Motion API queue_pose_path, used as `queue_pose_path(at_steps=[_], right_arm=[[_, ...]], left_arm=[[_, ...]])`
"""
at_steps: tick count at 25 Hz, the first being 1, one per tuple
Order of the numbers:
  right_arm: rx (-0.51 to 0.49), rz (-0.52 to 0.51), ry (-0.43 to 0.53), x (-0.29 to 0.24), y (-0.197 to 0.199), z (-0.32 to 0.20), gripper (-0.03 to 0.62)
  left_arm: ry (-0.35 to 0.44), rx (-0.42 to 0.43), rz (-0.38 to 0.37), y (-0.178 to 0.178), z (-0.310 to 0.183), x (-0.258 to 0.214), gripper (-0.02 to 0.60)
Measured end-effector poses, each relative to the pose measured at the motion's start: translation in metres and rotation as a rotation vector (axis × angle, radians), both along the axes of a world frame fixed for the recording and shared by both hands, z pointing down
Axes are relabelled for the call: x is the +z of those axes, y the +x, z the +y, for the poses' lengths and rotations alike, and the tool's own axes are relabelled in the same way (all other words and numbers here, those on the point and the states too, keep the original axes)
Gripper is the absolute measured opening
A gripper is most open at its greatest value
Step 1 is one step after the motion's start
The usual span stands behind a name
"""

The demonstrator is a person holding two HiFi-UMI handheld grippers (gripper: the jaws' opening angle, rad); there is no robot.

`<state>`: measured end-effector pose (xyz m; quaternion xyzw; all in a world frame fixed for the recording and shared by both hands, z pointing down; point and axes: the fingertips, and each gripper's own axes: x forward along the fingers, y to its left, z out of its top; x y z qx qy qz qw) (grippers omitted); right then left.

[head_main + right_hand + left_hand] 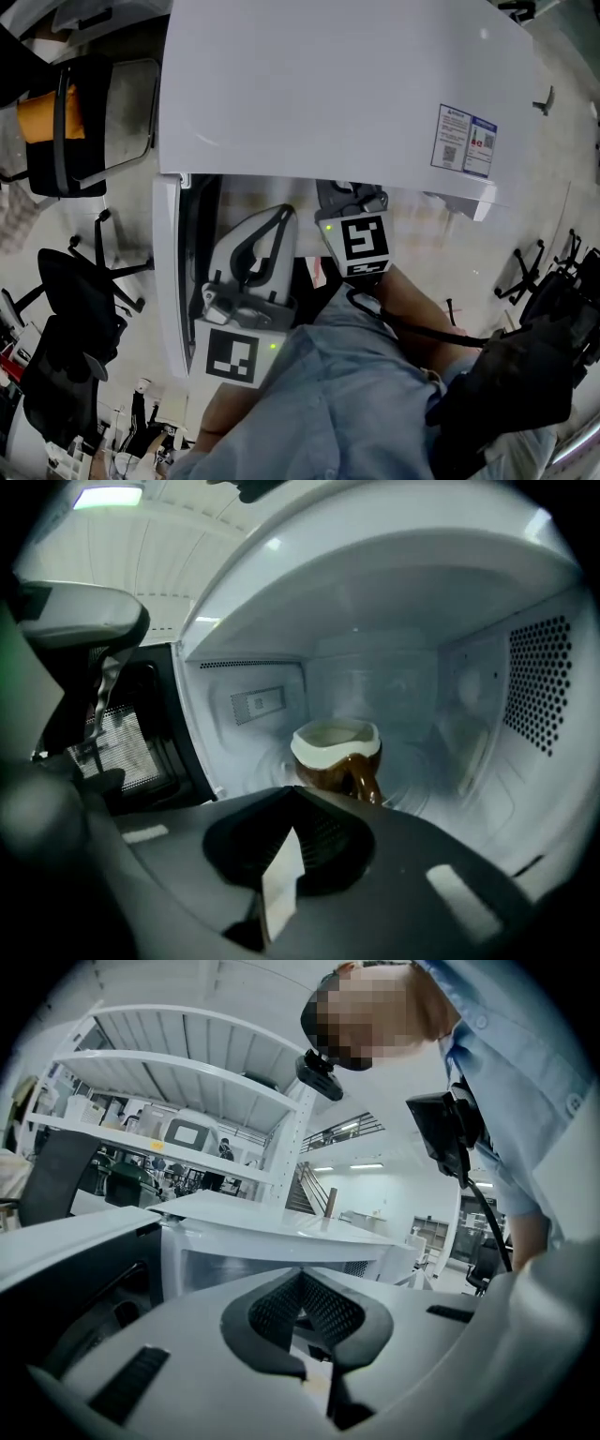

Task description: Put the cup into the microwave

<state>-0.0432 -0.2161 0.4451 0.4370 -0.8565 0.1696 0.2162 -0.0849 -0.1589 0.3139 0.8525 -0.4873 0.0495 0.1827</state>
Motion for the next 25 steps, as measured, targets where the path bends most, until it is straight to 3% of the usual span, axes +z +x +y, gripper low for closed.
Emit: queue_pose_path(at_steps=[7, 16, 25], right_arm=[[-0.081, -0.055, 0.034, -0.039, 0.008, 0.050, 0.002], [-0.143, -0.151, 0.131, -0.148, 0.041, 0.112, 0.002], [-0.171, -0.185, 0.300, -0.233, 0.070, 0.146, 0.002]], left_arm=[[0.065, -0.011, -0.028, 0.017, 0.029, -0.026, 0.005], [0.210, -0.025, -0.101, 0.048, 0.077, -0.091, 0.005], [0.333, -0.054, -0.111, 0.078, 0.106, -0.154, 0.005]])
